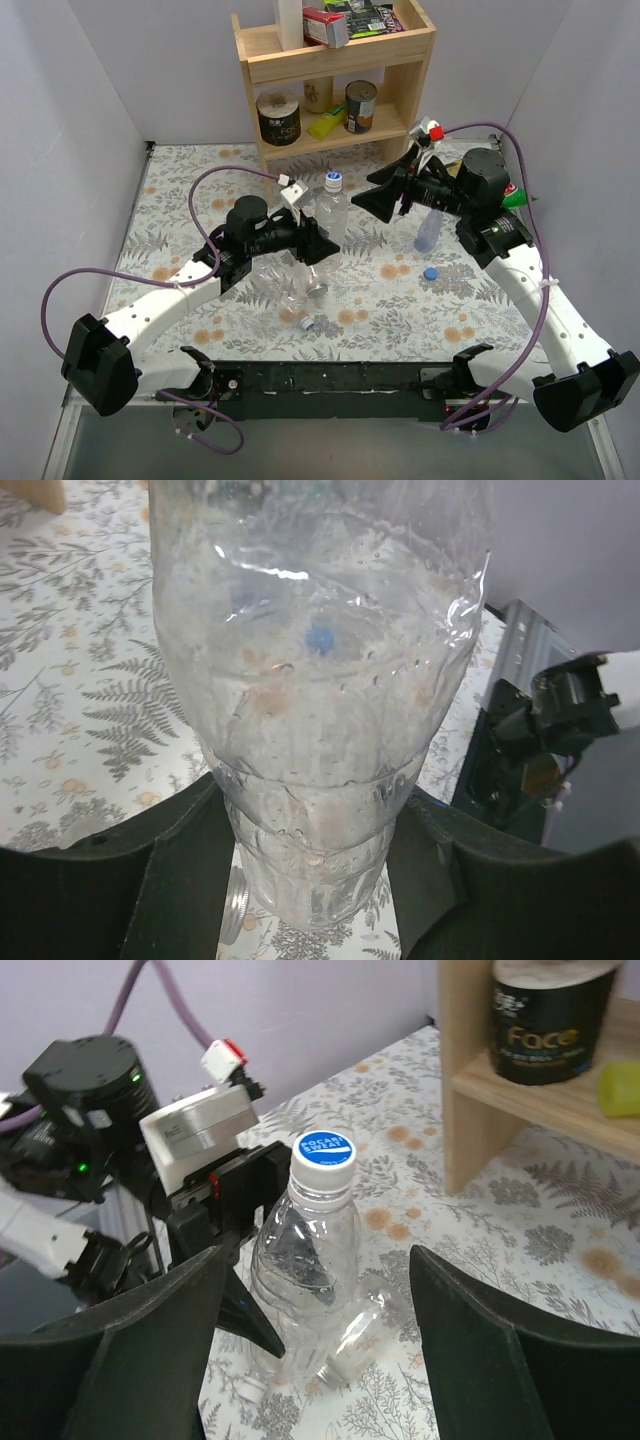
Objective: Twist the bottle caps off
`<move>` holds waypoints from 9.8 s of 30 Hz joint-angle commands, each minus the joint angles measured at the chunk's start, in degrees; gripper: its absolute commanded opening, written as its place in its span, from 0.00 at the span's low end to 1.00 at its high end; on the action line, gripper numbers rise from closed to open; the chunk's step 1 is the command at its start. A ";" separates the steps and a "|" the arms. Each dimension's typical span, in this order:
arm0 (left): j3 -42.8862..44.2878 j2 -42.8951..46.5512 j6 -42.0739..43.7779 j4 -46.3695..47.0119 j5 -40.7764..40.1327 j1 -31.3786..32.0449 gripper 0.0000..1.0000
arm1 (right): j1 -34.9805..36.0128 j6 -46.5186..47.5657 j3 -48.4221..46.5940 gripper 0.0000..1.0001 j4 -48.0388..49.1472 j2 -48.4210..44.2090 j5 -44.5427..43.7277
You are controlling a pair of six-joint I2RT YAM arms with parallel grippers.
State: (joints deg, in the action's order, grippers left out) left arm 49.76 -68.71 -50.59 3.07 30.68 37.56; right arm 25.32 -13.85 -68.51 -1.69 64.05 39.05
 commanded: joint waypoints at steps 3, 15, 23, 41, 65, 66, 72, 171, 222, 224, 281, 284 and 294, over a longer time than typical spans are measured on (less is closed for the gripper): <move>2.71 0.33 0.75 -2.19 -8.00 0.06 0.41 | 5.61 -3.82 -4.69 0.76 -2.34 0.02 -19.96; 3.24 -1.08 1.37 -2.72 -8.88 1.02 0.41 | 14.31 -2.33 -10.68 0.75 -5.68 6.87 -30.08; 3.33 -1.43 1.46 -2.72 -8.97 1.46 0.41 | 15.02 -2.76 -11.47 0.72 -6.22 8.81 -30.26; 3.42 -2.48 1.54 -4.20 -9.23 3.04 0.41 | 15.55 -2.24 -10.86 0.62 -2.88 10.30 -27.80; 0.17 1.82 1.90 4.04 10.08 3.31 0.38 | 8.88 -0.83 -6.37 0.29 3.45 6.70 -13.85; -0.18 2.17 1.64 4.92 12.45 3.31 0.38 | 6.78 -1.01 -6.37 0.28 4.06 6.35 -10.86; -0.54 0.95 0.58 7.48 22.58 3.22 0.38 | -0.08 -6.52 -4.44 0.26 11.88 5.03 7.43; -0.71 7.89 1.81 1.06 -17.50 -9.79 0.41 | 26.09 -15.96 38.10 0.64 3.28 10.93 -72.01; 3.68 -2.40 7.88 -6.32 -0.35 3.31 0.60 | 9.13 2.42 -10.59 0.01 -22.04 8.90 -18.47; 3.51 -2.22 7.52 -6.06 -0.62 3.31 0.83 | 9.13 3.03 -9.89 0.01 -22.04 7.93 -20.58; 1.22 1.47 -4.52 -0.52 -13.19 -13.48 0.98 | 14.76 17.71 30.28 0.32 14.44 -4.20 -57.06; 1.22 1.47 -4.52 -0.52 -13.10 -13.48 0.98 | 14.76 17.19 29.75 0.45 14.09 -4.37 -57.50; 1.31 1.56 -4.61 -0.70 -12.66 -13.48 0.98 | 14.76 16.04 26.94 0.71 13.38 -4.55 -56.45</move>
State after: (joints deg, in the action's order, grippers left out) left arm 51.05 -68.38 -55.48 3.03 17.39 23.97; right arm 39.88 2.85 -38.17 10.31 59.64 -17.21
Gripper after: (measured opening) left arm 0.982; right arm 0.662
